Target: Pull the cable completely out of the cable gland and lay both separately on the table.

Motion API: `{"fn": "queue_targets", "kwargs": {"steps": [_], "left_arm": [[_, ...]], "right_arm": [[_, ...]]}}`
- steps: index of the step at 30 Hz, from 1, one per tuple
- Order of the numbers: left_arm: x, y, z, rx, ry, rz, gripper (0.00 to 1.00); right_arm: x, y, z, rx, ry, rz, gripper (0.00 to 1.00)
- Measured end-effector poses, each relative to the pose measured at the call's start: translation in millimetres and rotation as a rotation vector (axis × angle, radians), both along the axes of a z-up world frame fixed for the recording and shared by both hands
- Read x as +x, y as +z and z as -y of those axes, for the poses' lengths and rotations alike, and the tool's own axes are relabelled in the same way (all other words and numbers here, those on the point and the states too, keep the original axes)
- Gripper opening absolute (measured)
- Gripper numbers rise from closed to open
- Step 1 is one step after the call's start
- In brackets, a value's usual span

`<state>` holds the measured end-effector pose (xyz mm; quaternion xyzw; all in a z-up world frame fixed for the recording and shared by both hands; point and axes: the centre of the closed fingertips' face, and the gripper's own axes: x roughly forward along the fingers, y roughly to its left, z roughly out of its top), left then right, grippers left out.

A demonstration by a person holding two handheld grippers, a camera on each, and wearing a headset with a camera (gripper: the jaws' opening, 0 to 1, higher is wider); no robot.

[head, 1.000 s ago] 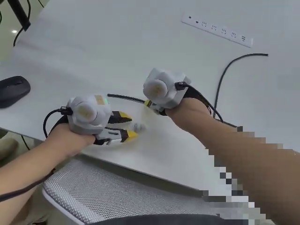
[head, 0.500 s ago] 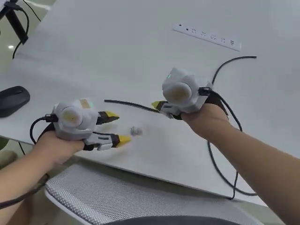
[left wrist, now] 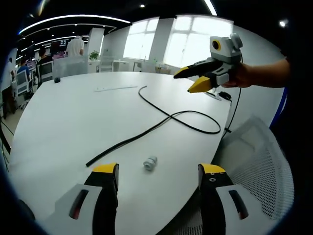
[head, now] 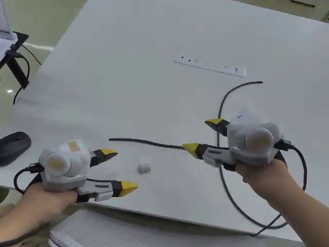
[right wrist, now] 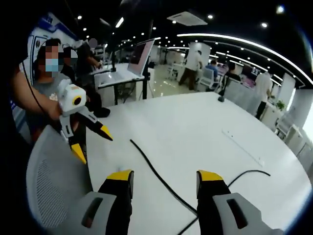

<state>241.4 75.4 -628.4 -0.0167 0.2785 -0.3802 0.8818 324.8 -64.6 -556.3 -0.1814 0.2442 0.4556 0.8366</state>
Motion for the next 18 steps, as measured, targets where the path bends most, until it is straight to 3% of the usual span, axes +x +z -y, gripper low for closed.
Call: {"fn": "queue_targets", "kwargs": {"steps": [8,12,16,18], "left_arm": [[-1.8,27.6,-8.8,-0.03,0.037,0.039,0.8],[-5.2,37.1,-14.8,-0.047,0.056,0.052,0.84],[-11.0,41.0,-16.9,-0.036,0.057,0.054,0.86],[-11.2,44.2,-16.9,-0.039,0.063,0.062,0.88]], "right_arm": [[-29.0,13.5,51.0,0.127,-0.084,-0.036,0.63],[-43.0,9.2,71.1,0.16,-0.101,-0.053,0.69],[-59.5,5.2,78.1,0.195,-0.099,-0.073,0.77],[-72.5,-0.5,77.5,0.207,-0.081,-0.112,0.79]]}}
